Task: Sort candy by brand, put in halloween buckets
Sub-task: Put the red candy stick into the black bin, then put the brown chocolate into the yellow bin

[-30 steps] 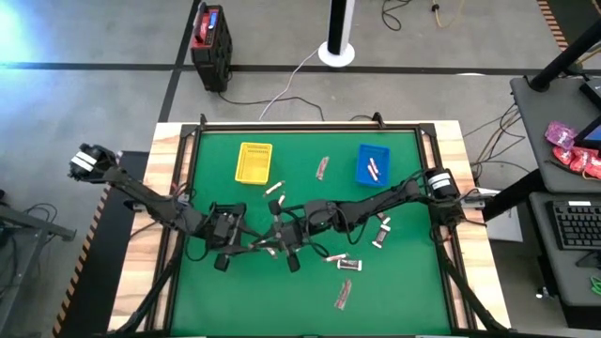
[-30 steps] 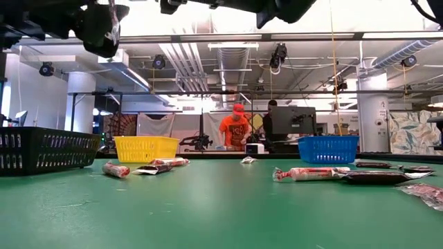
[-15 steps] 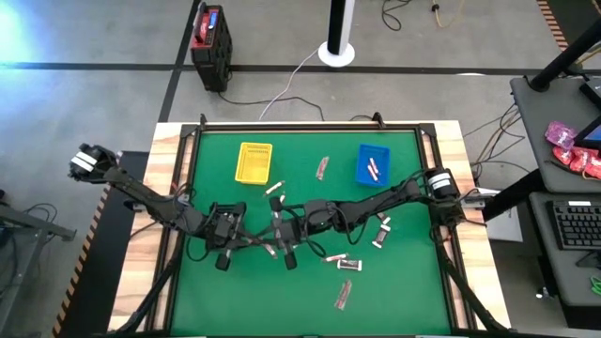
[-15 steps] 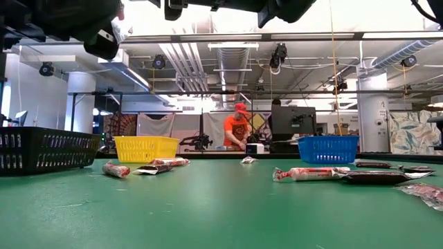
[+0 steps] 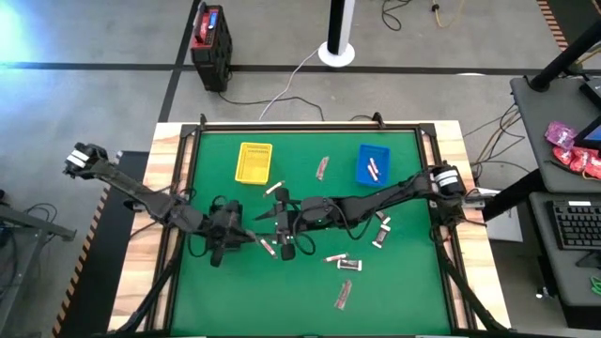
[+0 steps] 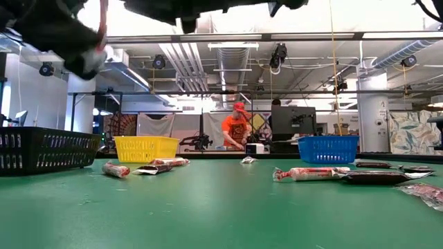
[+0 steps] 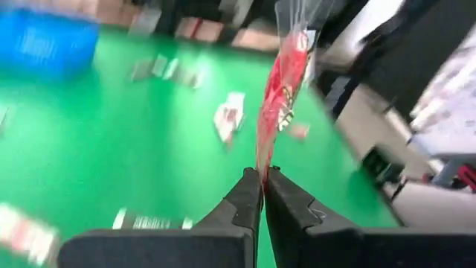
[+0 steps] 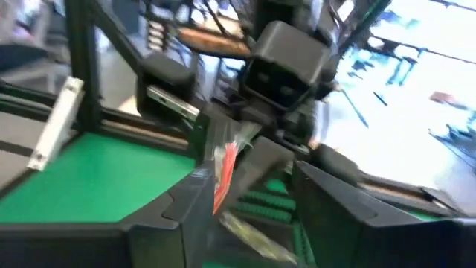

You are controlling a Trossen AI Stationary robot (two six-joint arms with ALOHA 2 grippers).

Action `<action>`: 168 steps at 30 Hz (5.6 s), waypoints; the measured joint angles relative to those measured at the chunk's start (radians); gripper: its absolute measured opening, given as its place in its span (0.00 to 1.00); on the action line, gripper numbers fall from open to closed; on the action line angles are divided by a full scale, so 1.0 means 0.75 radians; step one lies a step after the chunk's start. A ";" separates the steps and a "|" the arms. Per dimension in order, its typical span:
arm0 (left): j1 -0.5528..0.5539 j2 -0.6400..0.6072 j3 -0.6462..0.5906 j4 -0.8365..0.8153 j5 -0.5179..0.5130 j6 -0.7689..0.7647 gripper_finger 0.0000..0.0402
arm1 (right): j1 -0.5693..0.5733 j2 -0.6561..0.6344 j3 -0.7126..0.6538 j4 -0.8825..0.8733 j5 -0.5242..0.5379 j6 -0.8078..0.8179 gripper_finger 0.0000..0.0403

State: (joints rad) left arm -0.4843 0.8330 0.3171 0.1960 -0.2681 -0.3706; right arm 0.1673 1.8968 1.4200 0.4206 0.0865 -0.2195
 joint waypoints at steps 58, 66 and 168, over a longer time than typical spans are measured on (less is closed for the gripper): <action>-0.009 0.106 0.618 -1.196 -0.426 -0.107 0.17 | 0.058 0.202 -0.116 -0.308 0.395 0.936 0.48; -0.010 0.110 0.599 -1.199 -0.448 -0.105 0.17 | 0.047 0.302 0.062 -0.609 0.394 1.000 0.48; -0.010 0.130 0.586 -1.076 -0.576 0.019 0.17 | 0.312 0.345 -0.346 -0.239 1.076 1.205 0.48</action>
State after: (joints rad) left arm -0.4919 0.9306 0.7563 -0.6108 -0.7002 -0.3565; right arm 0.4015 2.1555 1.1605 0.2414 0.8939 0.6844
